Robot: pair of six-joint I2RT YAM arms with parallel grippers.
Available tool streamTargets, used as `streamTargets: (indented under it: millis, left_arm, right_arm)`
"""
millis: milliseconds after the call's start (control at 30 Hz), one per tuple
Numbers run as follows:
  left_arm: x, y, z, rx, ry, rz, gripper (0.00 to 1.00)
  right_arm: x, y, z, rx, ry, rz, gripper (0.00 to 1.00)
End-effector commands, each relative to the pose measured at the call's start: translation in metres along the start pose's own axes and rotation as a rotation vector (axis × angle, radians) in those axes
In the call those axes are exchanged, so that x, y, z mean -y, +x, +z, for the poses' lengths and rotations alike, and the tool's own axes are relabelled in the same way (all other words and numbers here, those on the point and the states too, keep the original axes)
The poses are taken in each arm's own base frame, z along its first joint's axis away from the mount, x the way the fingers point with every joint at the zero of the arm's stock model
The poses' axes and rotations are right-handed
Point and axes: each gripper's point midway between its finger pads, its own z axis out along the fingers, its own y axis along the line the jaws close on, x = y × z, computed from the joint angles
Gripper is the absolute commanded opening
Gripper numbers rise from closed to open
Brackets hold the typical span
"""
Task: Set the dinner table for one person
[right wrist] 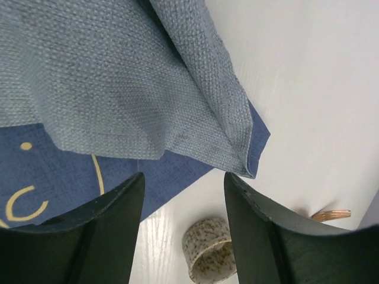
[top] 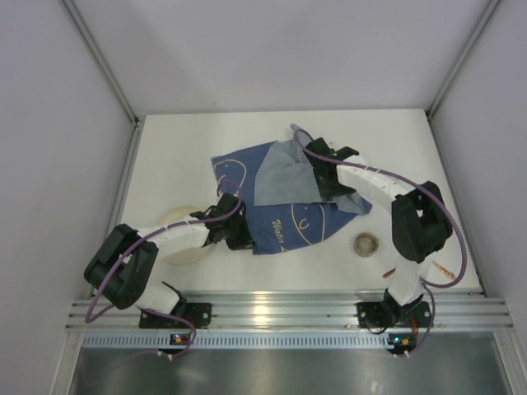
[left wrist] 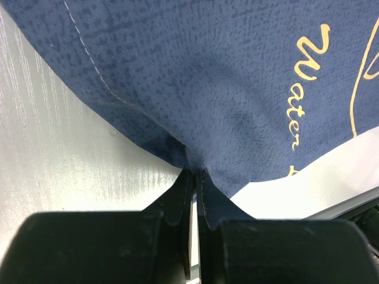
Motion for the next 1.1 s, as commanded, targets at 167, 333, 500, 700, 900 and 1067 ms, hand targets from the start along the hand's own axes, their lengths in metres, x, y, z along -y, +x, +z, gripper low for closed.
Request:
streamTargets:
  millis: [167,333,500,700,900,1067]
  left_arm:
    - [-0.056,0.023,0.015,-0.069,-0.210,0.041,0.00]
    - [-0.054,0.022,0.015,-0.071,-0.208,0.047,0.00]
    - [-0.059,0.024,0.011,-0.065,-0.220,0.046,0.00]
    - [-0.065,0.025,0.007,-0.056,-0.238,0.047,0.00]
    - [-0.069,0.027,0.006,-0.055,-0.243,0.047,0.00]
    - [-0.068,0.027,0.007,-0.062,-0.249,0.051,0.00]
  right_arm:
    - [-0.011,-0.012,-0.012,0.074,-0.077,0.066,0.57]
    - [-0.021,-0.017,0.006,0.048,-0.065,0.050,0.57]
    - [-0.026,-0.027,0.019,0.040,-0.056,0.034,0.53]
    - [-0.025,-0.028,0.028,0.022,-0.041,0.030,0.24]
    - [-0.017,-0.027,0.030,0.008,-0.058,0.052,0.00]
    - [-0.004,-0.034,0.017,0.028,-0.073,0.087,0.00]
